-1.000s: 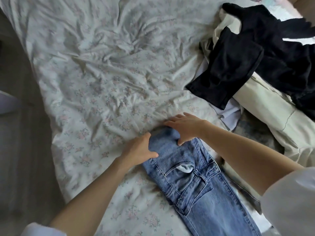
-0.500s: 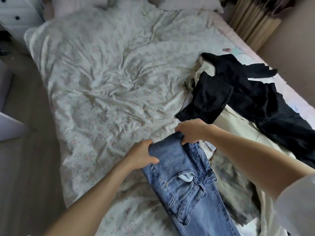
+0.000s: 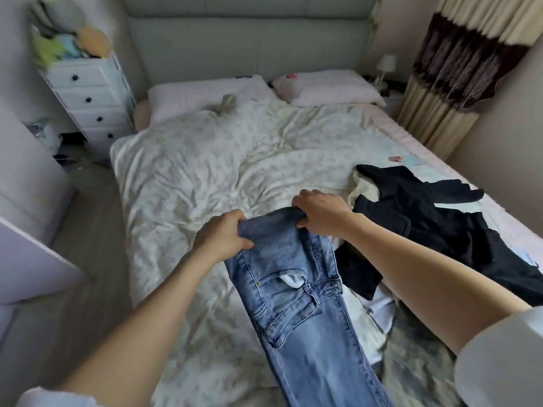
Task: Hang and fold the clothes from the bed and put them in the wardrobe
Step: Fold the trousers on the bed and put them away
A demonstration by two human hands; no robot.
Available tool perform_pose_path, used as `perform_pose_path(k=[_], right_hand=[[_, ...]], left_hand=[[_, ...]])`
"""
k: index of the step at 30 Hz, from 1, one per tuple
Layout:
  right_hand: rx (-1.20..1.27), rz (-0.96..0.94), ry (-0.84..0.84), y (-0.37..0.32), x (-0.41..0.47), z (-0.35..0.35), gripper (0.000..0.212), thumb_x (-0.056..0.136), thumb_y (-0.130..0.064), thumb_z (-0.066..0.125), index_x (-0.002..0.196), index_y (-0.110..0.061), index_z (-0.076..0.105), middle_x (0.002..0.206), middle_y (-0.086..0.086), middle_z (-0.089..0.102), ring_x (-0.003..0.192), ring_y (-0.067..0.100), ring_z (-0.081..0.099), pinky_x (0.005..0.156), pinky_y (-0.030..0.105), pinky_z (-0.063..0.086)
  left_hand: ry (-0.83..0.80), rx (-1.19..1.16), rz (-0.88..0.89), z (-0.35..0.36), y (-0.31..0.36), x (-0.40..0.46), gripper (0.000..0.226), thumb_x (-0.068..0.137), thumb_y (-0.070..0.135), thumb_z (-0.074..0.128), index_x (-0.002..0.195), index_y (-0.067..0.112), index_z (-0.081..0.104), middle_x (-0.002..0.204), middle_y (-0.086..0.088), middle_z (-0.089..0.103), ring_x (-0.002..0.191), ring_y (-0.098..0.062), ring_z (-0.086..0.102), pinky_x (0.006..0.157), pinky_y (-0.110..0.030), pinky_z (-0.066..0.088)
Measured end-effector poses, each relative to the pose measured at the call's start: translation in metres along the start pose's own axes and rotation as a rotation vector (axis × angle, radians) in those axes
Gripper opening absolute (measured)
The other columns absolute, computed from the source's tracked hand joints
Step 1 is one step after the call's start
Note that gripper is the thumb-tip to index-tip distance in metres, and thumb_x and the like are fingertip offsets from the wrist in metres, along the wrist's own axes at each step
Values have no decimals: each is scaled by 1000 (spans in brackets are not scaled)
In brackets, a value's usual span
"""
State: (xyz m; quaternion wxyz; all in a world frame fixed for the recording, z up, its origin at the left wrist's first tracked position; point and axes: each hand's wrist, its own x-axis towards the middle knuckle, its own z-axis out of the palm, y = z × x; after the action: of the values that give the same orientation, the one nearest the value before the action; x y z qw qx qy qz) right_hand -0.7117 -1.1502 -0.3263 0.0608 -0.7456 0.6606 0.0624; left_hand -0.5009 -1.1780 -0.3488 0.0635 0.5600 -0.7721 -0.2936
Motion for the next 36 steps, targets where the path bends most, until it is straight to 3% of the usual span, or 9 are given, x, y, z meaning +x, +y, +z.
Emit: perform_pose_path(k=[4, 10, 13, 16, 19, 24, 28, 31, 36], right_hand=[[15, 37, 118, -4, 16, 10, 37, 91, -33, 56, 125, -20, 49, 123, 2, 48, 118, 23, 45, 88, 36, 38], [14, 52, 133, -3, 13, 79, 34, 93, -25, 50, 126, -20, 47, 125, 2, 47, 117, 24, 43, 89, 38, 39], [-16, 45, 199, 1, 1, 111, 31, 87, -22, 59, 117, -15, 55, 117, 5, 53, 110, 28, 47, 82, 38, 39], [-18, -10, 326, 5, -11, 133, 30, 64, -15, 80, 90, -11, 64, 88, 7, 61, 81, 30, 58, 63, 36, 44], [-5, -50, 381, 10, -23, 151, 32, 61, -14, 81, 88, -11, 65, 84, 6, 61, 75, 30, 59, 61, 34, 46], [5, -90, 433, 17, -56, 169, 35, 62, -13, 77, 95, -10, 64, 89, 7, 61, 82, 29, 56, 68, 35, 47], [37, -149, 417, 21, -95, 191, 31, 73, -18, 53, 104, -15, 51, 105, 10, 62, 103, 27, 46, 79, 39, 46], [18, -228, 315, 26, -128, 221, 43, 65, -9, 68, 103, -15, 48, 121, 9, 61, 118, 28, 49, 98, 42, 34], [51, -185, 115, 28, -180, 260, 70, 41, -2, 80, 102, -12, 46, 123, 10, 63, 116, 32, 58, 103, 38, 29]], left_hand=[[205, 209, 8, 1, 0, 4, 33, 84, 30, 67, 112, 21, 50, 103, -4, 65, 97, -28, 60, 68, -30, 38], [276, 307, 52, 67, -31, 5, 24, 92, 27, 57, 111, 17, 45, 95, -9, 69, 88, -33, 63, 65, -32, 39], [318, 321, 89, 93, -34, -3, 22, 91, 20, 58, 109, 14, 48, 88, -8, 69, 83, -33, 65, 59, -30, 35], [422, 368, 176, 110, -38, -13, 37, 58, 2, 82, 85, 10, 58, 57, -6, 63, 49, -28, 62, 43, -24, 33], [530, 399, 245, 126, -37, -26, 45, 35, -4, 86, 69, 11, 59, 42, -1, 54, 33, -22, 52, 42, -16, 24], [555, 271, 358, 152, -36, -56, 39, 43, -3, 83, 72, 8, 59, 49, -4, 57, 42, -25, 57, 43, -24, 42], [460, 199, 466, 192, -44, -96, 55, 46, 7, 85, 89, 13, 52, 72, -4, 67, 65, -24, 65, 57, -29, 49], [352, 168, 480, 230, -47, -129, 67, 41, 10, 85, 95, 16, 45, 95, -3, 70, 80, -23, 66, 64, -31, 49], [163, 196, 472, 282, -47, -166, 68, 45, 22, 87, 98, 17, 45, 109, -3, 68, 98, -21, 64, 73, -30, 53]])
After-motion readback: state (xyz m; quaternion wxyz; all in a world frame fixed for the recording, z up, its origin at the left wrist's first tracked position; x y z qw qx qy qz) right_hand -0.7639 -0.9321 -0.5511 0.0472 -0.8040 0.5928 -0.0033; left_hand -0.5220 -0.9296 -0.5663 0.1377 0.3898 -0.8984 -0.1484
